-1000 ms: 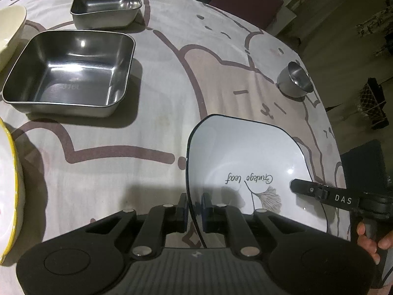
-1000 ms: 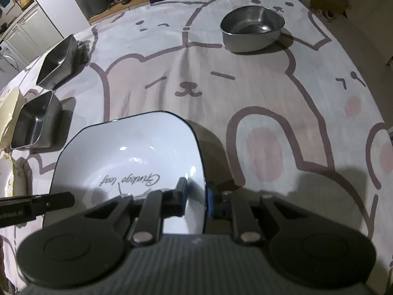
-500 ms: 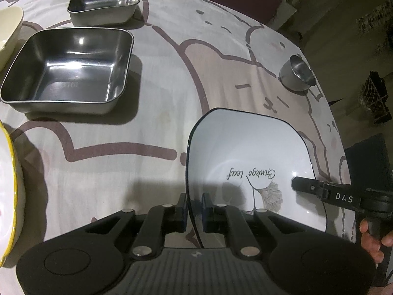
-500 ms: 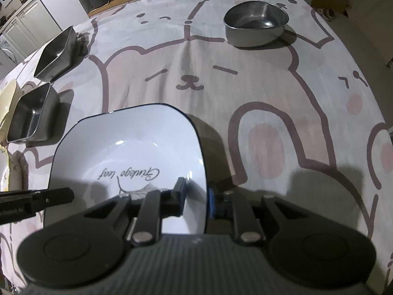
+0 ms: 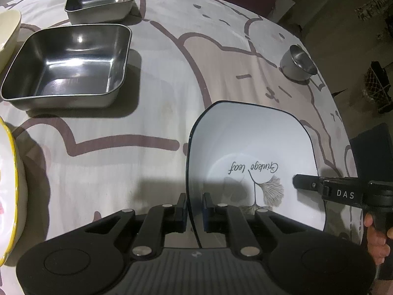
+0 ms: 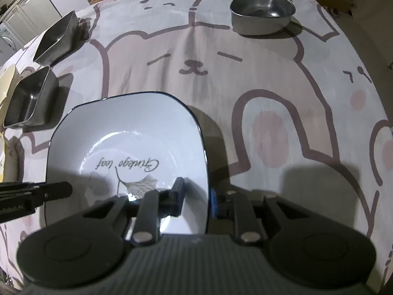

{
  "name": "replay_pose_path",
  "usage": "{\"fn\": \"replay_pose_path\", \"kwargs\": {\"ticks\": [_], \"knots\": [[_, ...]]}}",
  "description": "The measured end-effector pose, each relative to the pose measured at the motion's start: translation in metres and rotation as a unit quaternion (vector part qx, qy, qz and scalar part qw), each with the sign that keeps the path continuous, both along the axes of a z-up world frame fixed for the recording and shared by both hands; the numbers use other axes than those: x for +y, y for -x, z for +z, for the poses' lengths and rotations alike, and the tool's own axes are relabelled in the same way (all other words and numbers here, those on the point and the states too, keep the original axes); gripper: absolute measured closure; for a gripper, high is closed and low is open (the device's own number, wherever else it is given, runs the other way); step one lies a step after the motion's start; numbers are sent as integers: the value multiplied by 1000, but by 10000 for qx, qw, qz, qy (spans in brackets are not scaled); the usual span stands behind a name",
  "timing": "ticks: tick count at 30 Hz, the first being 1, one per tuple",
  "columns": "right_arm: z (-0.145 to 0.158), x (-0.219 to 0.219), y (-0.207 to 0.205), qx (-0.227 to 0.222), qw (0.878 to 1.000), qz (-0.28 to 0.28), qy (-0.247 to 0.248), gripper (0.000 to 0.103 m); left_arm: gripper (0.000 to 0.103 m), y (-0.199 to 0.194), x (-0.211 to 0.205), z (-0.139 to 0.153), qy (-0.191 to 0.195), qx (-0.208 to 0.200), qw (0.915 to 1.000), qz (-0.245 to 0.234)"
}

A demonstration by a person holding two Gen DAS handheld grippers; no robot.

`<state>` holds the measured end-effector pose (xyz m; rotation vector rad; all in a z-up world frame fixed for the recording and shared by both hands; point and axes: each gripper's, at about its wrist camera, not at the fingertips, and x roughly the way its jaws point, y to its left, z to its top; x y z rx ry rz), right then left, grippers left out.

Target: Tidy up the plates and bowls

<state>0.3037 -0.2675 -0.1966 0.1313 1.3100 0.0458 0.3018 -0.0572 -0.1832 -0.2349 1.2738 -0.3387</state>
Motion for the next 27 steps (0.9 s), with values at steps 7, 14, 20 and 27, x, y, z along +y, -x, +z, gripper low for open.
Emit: {"fn": "replay_pose_path", "kwargs": {"ticks": [7, 14, 20, 27], "knots": [[-1, -1, -1, 34, 10000, -12, -59, 77, 91, 1, 0, 0, -8, -26, 10000, -47], [-2, -4, 0, 27, 9999, 14, -108, 78, 90, 2, -1, 1, -25, -52, 9999, -102], [-2, -6, 1, 25, 9999, -6, -164, 78, 90, 2, -1, 1, -17, -45, 9999, -113], [-2, -5, 5, 21, 9997, 48, -243, 58, 81, 4, -3, 3, -136, -62, 9997, -168]]}}
